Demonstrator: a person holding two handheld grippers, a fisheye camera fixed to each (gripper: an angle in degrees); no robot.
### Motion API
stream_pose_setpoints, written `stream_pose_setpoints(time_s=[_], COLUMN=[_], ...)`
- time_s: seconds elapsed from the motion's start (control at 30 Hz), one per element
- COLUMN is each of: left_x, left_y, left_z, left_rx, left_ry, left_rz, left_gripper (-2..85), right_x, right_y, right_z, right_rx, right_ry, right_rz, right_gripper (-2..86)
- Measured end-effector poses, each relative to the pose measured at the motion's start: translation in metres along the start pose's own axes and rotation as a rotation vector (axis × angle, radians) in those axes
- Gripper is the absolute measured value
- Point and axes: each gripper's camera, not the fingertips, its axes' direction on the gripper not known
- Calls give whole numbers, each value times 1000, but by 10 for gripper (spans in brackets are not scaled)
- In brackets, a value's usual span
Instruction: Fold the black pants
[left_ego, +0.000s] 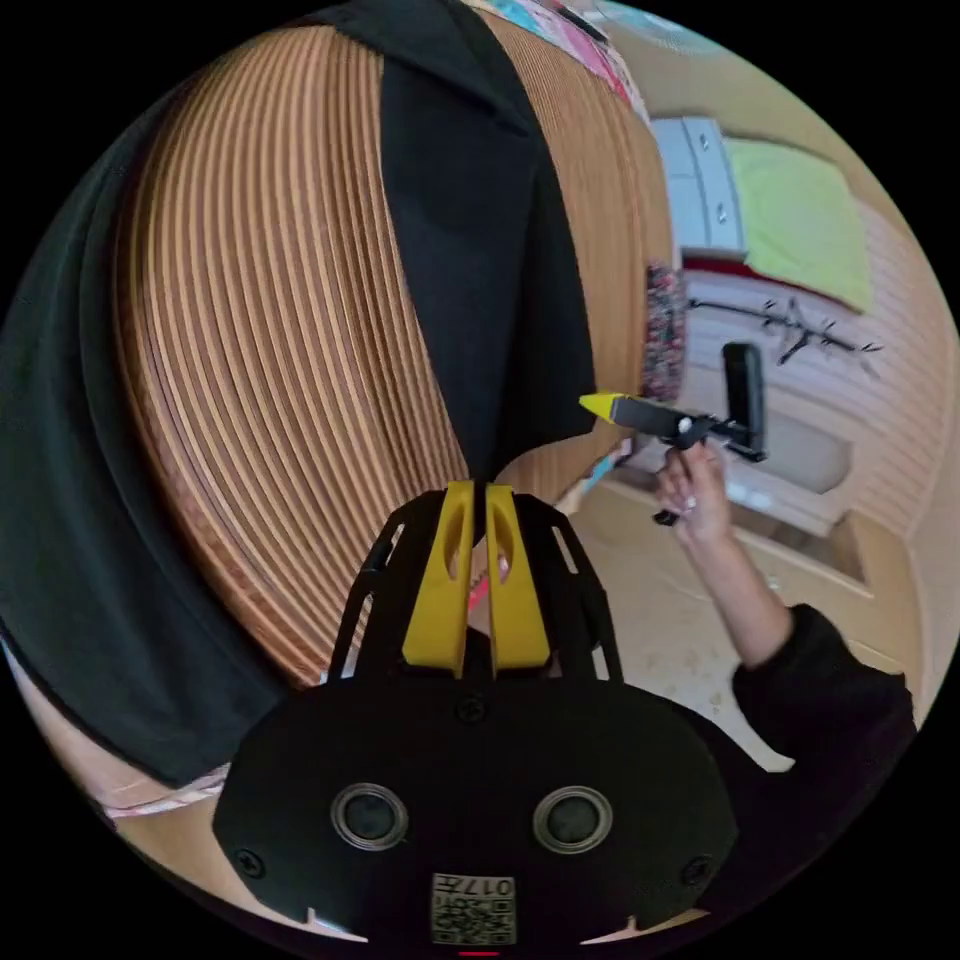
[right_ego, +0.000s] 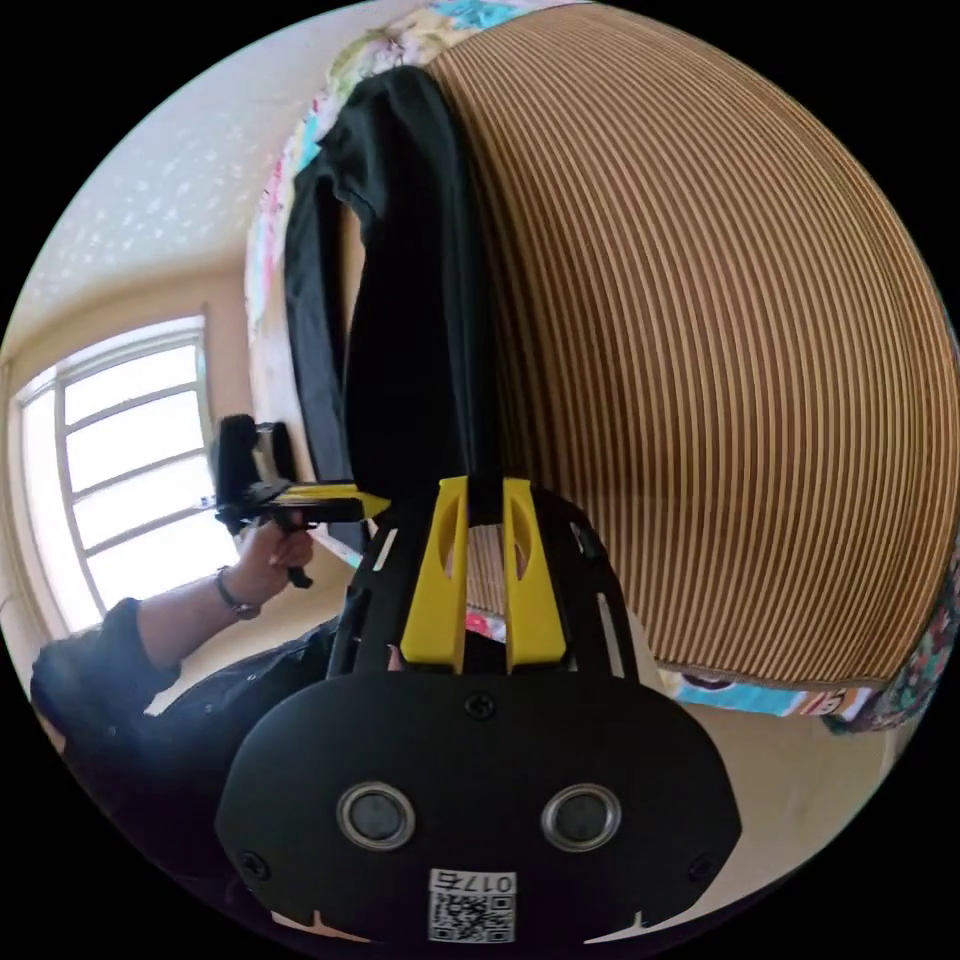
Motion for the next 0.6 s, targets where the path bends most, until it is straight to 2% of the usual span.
stream_pose_setpoints(time_s=[0.03,0.1,0.17,0.23,0.3,0.37,0.43,0.6], left_x=[-4,-23,-42,-64,-79,-79,-63,55], left_y=[13,68,107,140,170,176,171,122], left_z=[-2,0,10,19,20,11,-6,-54], left_rx=[22,84,119,143,157,157,158,161], left_ry=[71,327,451,429,300,239,172,45], left_rz=[-6,-32,-94,-245,-393,-428,-393,-54], left_gripper=[-3,-4,-3,3,24,53,82,130], right_x=[1,5,11,20,25,25,-4,-110], right_y=[30,71,105,135,148,156,166,181], right_z=[-19,-42,-51,-38,-26,-23,-29,-16], right_rx=[58,119,126,92,102,120,161,109], right_ry=[-71,-146,-170,-192,-180,-209,-177,-16], right_rz=[-4,7,14,49,100,129,93,-137], right_gripper=[56,50,43,38,35,34,32,30])
